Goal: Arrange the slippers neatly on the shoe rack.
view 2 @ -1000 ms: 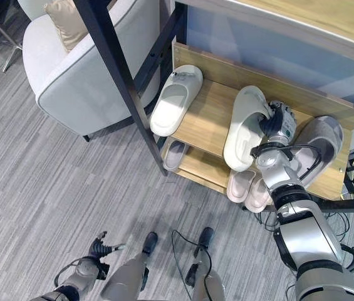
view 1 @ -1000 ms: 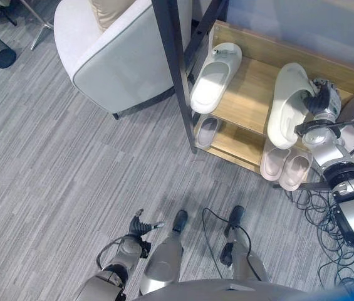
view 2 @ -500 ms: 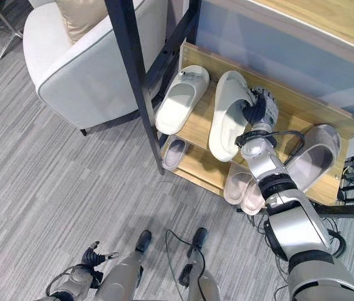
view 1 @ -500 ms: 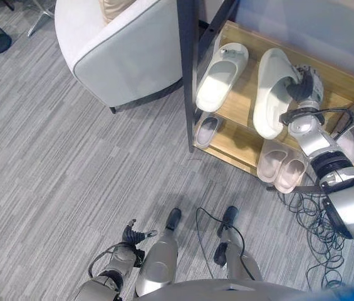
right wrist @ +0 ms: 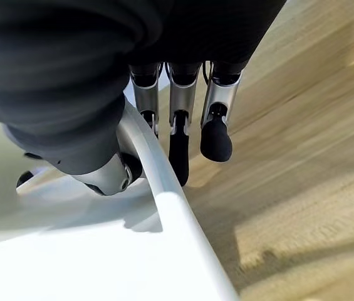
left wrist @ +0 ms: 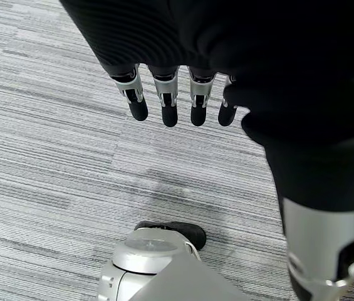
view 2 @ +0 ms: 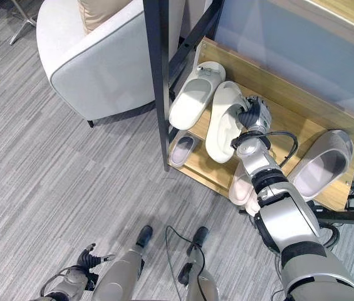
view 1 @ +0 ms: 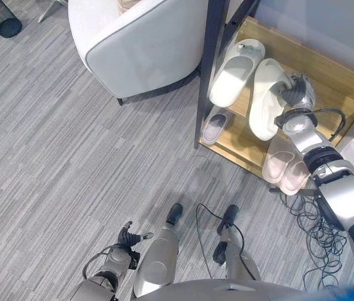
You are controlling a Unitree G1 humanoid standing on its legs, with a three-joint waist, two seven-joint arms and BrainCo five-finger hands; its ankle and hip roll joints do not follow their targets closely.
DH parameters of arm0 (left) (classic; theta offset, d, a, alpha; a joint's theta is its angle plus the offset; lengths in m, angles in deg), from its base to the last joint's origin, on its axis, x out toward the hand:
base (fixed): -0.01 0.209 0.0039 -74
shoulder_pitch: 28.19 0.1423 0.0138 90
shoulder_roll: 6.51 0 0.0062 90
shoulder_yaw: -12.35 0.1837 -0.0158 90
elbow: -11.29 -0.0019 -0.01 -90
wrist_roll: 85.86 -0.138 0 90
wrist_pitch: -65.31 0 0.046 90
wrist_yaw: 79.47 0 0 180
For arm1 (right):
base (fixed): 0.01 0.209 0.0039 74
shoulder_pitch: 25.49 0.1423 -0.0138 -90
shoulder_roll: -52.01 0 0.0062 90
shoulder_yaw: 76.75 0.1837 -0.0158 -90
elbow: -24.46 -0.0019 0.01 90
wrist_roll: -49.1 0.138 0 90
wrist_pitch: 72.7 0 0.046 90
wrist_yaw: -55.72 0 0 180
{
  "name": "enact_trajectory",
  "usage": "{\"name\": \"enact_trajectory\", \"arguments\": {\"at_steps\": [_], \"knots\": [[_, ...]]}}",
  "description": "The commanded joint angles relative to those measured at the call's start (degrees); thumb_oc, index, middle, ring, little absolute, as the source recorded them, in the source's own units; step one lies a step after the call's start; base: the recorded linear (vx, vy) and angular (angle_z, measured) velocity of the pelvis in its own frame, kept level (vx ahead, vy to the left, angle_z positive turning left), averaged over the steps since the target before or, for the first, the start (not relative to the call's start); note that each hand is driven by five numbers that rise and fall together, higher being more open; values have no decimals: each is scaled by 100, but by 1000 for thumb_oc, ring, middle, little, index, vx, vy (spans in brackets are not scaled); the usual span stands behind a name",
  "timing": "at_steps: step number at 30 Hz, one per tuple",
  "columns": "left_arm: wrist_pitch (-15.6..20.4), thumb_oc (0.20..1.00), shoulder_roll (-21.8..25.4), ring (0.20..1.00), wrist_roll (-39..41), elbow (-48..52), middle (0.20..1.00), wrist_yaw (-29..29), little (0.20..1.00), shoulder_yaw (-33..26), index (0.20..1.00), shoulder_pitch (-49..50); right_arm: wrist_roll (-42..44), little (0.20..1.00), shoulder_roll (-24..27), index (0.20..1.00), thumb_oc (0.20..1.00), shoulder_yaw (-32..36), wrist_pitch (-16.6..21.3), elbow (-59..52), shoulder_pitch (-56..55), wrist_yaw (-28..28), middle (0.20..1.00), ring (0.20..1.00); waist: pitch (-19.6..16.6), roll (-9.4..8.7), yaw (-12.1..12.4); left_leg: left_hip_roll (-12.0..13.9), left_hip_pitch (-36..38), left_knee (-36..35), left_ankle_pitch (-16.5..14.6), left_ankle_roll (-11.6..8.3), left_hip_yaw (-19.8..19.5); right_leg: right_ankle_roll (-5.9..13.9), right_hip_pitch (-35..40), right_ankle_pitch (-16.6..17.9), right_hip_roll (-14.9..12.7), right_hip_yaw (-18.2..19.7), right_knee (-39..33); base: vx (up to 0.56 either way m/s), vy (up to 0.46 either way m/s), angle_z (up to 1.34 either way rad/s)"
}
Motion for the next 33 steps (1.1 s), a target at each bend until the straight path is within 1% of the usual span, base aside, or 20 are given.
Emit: {"name": "enact_trajectory", "arguments": {"at_steps": [1, 3, 4, 5, 8, 10, 15, 22, 25, 29, 33], "knots": [[78, 1000, 89, 1000, 85, -271, 1000, -13, 1000, 185, 1000, -317, 90, 200, 490, 200, 200, -70, 113, 77, 814, 170, 200, 200, 274, 211, 275, 129, 359, -1360, 567, -273, -80, 803, 1340, -983, -102, -361, 36, 0, 14, 8], [80, 1000, 90, 1000, 121, -275, 1000, 1, 1000, 206, 1000, -332, 165, 200, 477, 200, 200, -100, 92, 215, 927, 147, 200, 200, 275, 229, 280, 122, 323, -1360, 569, -275, -75, 805, 1320, -977, -117, -370, 36, 0, 20, 6], [82, 1000, 89, 1000, 120, -277, 1000, 3, 1000, 213, 1000, -337, 193, 589, 454, 589, 589, -101, 95, 263, 950, 134, 589, 589, 274, 230, 278, 121, 317, -1360, 569, -275, -74, 806, 1315, -976, -119, -368, 36, 5, 15, -4], [82, 1000, 78, 1000, 128, -290, 1000, 7, 1000, 237, 1000, -354, 339, 1000, 392, 1000, 1000, -45, 102, 404, 994, 111, 1000, 1000, 262, 236, 266, 117, 307, -1360, 568, -272, -76, 803, 1303, -977, -121, -361, 36, 5, 12, -12], [74, 1000, 52, 1000, 184, -321, 1000, 14, 1000, 255, 1000, -355, 789, 1000, 288, 1000, 1000, 133, 198, 441, 1025, 103, 1000, 1000, 245, 260, 251, 105, 292, -1360, 567, -272, -56, 807, 1273, -972, -125, -342, 36, 1, 14, -7], [37, 1000, 25, 1000, 194, -336, 1000, 48, 1000, 254, 1000, -355, 851, 1000, 223, 1000, 1000, 161, 196, 413, 1021, 120, 1000, 1000, 237, 263, 216, 113, 316, -1360, 563, -267, -53, 795, 1279, -982, -116, -327, 36, 1, 10, -8], [-12, 1000, -33, 1000, 189, -376, 1000, 74, 1000, 219, 1000, -339, 854, 1000, 110, 1000, 1000, 193, 150, 317, 913, 124, 1000, 1000, 220, 285, 119, 134, 381, -1360, 544, -251, -9, 777, 1303, -977, -114, -268, 36, -7, 11, 1], [-80, 1000, -128, 1000, 187, -404, 1000, 132, 1000, 173, 1000, -367, 855, 1000, -63, 1000, 1000, 341, 158, -152, 636, 159, 1000, 1000, 195, 271, -21, 138, 417, -1360, 539, -220, 51, 768, 1292, -950, -116, -196, 36, -7, 3, -2], [-129, 1000, -183, 1000, 141, -408, 1000, 124, 1000, 109, 1000, -362, 936, 1000, -181, 1000, 1000, 561, 245, -674, 226, 227, 1000, 1000, 175, 275, -103, 150, 481, -1360, 509, -198, 63, 766, 1339, -948, -129, -178, 36, 0, 0, 0], [-158, 1000, -226, 1000, 150, -404, 1000, 109, 1000, 36, 1000, -366, 946, 1000, -296, 1000, 1000, 760, 316, -1071, -158, 321, 1000, 1000, 158, 302, -157, 142, 526, -1360, 492, -179, 85, 766, 1364, -951, -132, -170, 38, -1, 4, -5], [-197, 1000, -332, 1000, 80, -406, 1000, 62, 1000, -81, 1000, -376, 866, 1000, -539, 1000, 1000, 1042, 417, -1586, -950, 373, 1000, 1000, 152, 369, -219, 137, 593, -1360, 458, -148, 122, 770, 1397, -949, -156, -146, 47, -3, 6, -5]]}}
